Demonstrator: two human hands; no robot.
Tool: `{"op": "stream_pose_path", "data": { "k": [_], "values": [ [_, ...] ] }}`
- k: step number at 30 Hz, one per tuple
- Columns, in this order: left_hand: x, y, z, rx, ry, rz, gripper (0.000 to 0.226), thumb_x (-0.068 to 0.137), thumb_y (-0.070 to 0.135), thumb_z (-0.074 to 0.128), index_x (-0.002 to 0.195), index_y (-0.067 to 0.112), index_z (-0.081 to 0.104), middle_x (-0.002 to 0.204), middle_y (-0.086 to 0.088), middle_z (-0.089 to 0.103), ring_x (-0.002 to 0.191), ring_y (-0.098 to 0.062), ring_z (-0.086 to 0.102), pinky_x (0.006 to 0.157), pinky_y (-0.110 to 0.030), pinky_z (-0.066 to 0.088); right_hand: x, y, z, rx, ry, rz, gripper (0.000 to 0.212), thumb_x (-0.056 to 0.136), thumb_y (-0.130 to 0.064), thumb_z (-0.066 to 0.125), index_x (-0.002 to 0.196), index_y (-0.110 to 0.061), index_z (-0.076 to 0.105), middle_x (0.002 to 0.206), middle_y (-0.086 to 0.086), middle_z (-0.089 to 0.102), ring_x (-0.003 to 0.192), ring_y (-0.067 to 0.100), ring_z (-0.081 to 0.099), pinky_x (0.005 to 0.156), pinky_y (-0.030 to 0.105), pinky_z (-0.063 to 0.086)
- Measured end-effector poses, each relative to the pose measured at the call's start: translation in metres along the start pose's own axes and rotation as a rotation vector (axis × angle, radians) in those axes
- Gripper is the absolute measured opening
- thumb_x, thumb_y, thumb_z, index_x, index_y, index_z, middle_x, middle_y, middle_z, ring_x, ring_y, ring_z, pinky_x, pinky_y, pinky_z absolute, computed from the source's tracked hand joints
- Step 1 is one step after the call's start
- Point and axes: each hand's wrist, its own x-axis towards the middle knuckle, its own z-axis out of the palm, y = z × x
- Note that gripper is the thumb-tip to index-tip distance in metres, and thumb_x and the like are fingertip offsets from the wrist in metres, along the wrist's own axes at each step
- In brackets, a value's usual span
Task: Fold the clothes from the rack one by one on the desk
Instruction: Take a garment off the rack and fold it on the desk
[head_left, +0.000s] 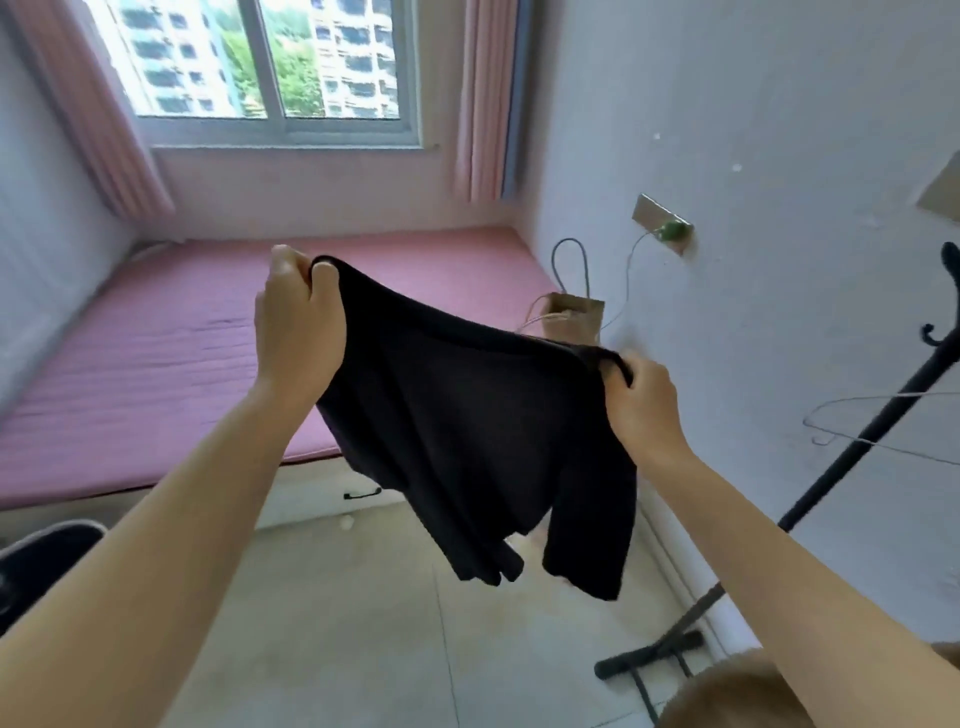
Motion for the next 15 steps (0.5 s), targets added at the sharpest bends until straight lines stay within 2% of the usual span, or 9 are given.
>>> {"op": "stream_pose_path", "data": {
  "k": [2, 3, 5, 8, 10, 12, 13, 15],
  "values": [
    [-0.01, -0.024, -0.041, 0.074, 0.066, -0.016, 0.013, 0.097, 0.02, 0.035, 0.091, 0.008, 0.039, 0.069, 0.002, 0.039, 0.062, -0.008, 0.036, 0.062, -0.034, 0.024, 0.003, -0.022, 0.023, 0.034, -0.047, -0.094, 0.029, 0.1, -0.019, 0.045, 0.081, -0.007, 0.064, 0.071, 0.005, 0.061, 0.067, 0.02, 0.054, 0.065, 0.033, 0.044],
    [-0.016, -0.036, -0.064, 0.099, 0.102, -0.023, 0.015, 0.098, 0.021, 0.035, 0.091, 0.008, 0.038, 0.069, 0.002, 0.039, 0.062, -0.008, 0.037, 0.063, -0.034, 0.025, 0.002, -0.036, 0.038, 0.054, -0.077, -0.144, 0.03, 0.1, -0.02, 0.046, 0.082, -0.003, 0.063, 0.071, 0.008, 0.061, 0.068, 0.023, 0.054, 0.068, 0.033, 0.043],
    [-0.028, -0.058, -0.112, 0.172, 0.164, -0.044, 0.017, 0.099, 0.022, 0.036, 0.091, 0.008, 0.038, 0.07, 0.002, 0.041, 0.063, -0.01, 0.039, 0.064, -0.034, 0.027, -0.006, -0.066, 0.071, 0.09, -0.138, -0.226, 0.032, 0.099, -0.02, 0.047, 0.073, -0.004, 0.058, 0.061, 0.002, 0.053, 0.061, 0.019, 0.047, 0.06, 0.028, 0.035],
    [-0.049, -0.088, -0.183, 0.274, 0.227, -0.072, 0.018, 0.099, 0.025, 0.037, 0.089, 0.01, 0.036, 0.068, 0.001, 0.041, 0.061, -0.016, 0.039, 0.061, -0.036, 0.03, -0.027, -0.105, 0.122, 0.137, -0.232, -0.318, 0.03, 0.098, -0.018, 0.049, 0.071, -0.007, 0.055, 0.057, -0.006, 0.044, 0.055, 0.013, 0.039, 0.055, 0.029, 0.028],
    [-0.066, -0.107, -0.237, 0.366, 0.284, -0.102, 0.019, 0.099, 0.024, 0.037, 0.082, 0.015, 0.034, 0.066, 0.0, 0.04, 0.058, -0.014, 0.037, 0.055, -0.032, 0.031, -0.049, -0.137, 0.16, 0.171, -0.334, -0.377, 0.03, 0.098, -0.019, 0.049, 0.072, -0.007, 0.056, 0.056, -0.005, 0.046, 0.054, 0.012, 0.04, 0.052, 0.024, 0.03],
    [-0.082, -0.124, -0.284, 0.439, 0.332, -0.118, 0.023, 0.099, 0.022, 0.039, 0.077, 0.019, 0.032, 0.063, 0.001, 0.04, 0.055, -0.011, 0.038, 0.053, -0.024, 0.03, -0.072, -0.165, 0.195, 0.208, -0.427, -0.412, 0.029, 0.098, -0.02, 0.05, 0.074, -0.005, 0.059, 0.059, -0.001, 0.05, 0.058, 0.018, 0.043, 0.055, 0.025, 0.032],
    [-0.089, -0.133, -0.306, 0.482, 0.348, -0.12, 0.023, 0.099, 0.021, 0.04, 0.078, 0.019, 0.032, 0.062, 0.001, 0.04, 0.055, -0.01, 0.039, 0.053, -0.024, 0.031, -0.083, -0.178, 0.211, 0.226, -0.471, -0.427, 0.029, 0.098, -0.021, 0.051, 0.076, -0.004, 0.06, 0.061, 0.002, 0.052, 0.061, 0.021, 0.045, 0.056, 0.027, 0.033],
    [-0.105, -0.154, -0.364, 0.57, 0.406, -0.164, 0.02, 0.099, 0.021, 0.042, 0.081, 0.015, 0.035, 0.06, 0.0, 0.041, 0.056, -0.012, 0.043, 0.055, -0.034, 0.032, -0.119, -0.211, 0.25, 0.26, -0.575, -0.464, 0.028, 0.098, -0.023, 0.049, 0.081, -0.006, 0.062, 0.067, 0.005, 0.058, 0.065, 0.023, 0.049, 0.058, 0.029, 0.035]
  ]
}}
